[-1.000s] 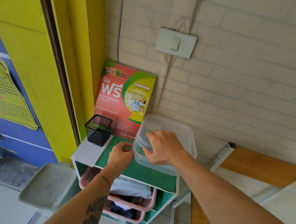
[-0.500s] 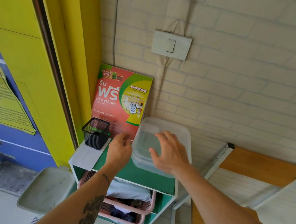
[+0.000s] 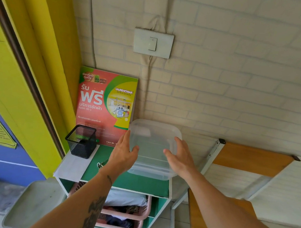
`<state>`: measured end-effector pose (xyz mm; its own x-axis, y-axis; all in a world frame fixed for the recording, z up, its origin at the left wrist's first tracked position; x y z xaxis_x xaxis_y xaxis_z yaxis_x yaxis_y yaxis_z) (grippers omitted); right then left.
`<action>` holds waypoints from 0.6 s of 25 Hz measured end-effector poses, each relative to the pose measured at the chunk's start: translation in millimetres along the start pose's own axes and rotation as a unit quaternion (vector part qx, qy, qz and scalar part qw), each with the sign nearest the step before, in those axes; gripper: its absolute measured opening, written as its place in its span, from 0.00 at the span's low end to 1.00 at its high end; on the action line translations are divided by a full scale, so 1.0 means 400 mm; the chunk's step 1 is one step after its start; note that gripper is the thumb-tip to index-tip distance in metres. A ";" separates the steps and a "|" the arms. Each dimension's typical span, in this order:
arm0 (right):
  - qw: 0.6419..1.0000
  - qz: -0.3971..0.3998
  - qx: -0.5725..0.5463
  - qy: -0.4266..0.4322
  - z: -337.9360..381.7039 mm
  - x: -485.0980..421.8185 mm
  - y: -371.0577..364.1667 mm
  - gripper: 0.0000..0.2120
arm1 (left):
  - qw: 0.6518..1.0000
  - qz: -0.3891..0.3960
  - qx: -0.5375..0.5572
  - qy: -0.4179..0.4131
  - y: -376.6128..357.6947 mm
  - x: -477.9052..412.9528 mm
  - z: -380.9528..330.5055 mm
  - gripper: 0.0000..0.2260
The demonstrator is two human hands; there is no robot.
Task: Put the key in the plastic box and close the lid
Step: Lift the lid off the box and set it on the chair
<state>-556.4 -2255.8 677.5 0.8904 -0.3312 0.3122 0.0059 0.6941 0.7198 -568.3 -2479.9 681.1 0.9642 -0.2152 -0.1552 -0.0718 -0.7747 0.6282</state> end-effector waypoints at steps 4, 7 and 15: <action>1.000 0.002 -0.013 -0.004 0.008 0.019 -0.012 0.35 | 1.000 -0.019 -0.018 -0.004 0.005 0.002 -0.005 0.31; 1.000 -0.024 -0.014 0.009 0.017 0.024 0.006 0.34 | 0.999 -0.039 -0.024 -0.010 0.015 0.001 -0.021 0.31; 0.993 -0.112 -0.009 0.039 0.039 0.061 0.103 0.31 | 0.989 -0.103 -0.076 -0.071 0.037 0.007 -0.135 0.31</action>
<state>-541.4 -2245.1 724.5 0.8983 -0.4291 0.0952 0.2158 0.6193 0.7550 -552.7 -2460.1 731.1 0.9078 -0.1514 -0.3910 0.1723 -0.7154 0.6771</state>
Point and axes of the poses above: each hand's wrist, its own x-axis away from the middle knuckle, its own y-axis out of the back of the hand, z = x × y, the point moved 9 cm from there along -x, towards the middle knuckle, and after that the axes turned 14 degrees about -y, right-handed, at the moved point
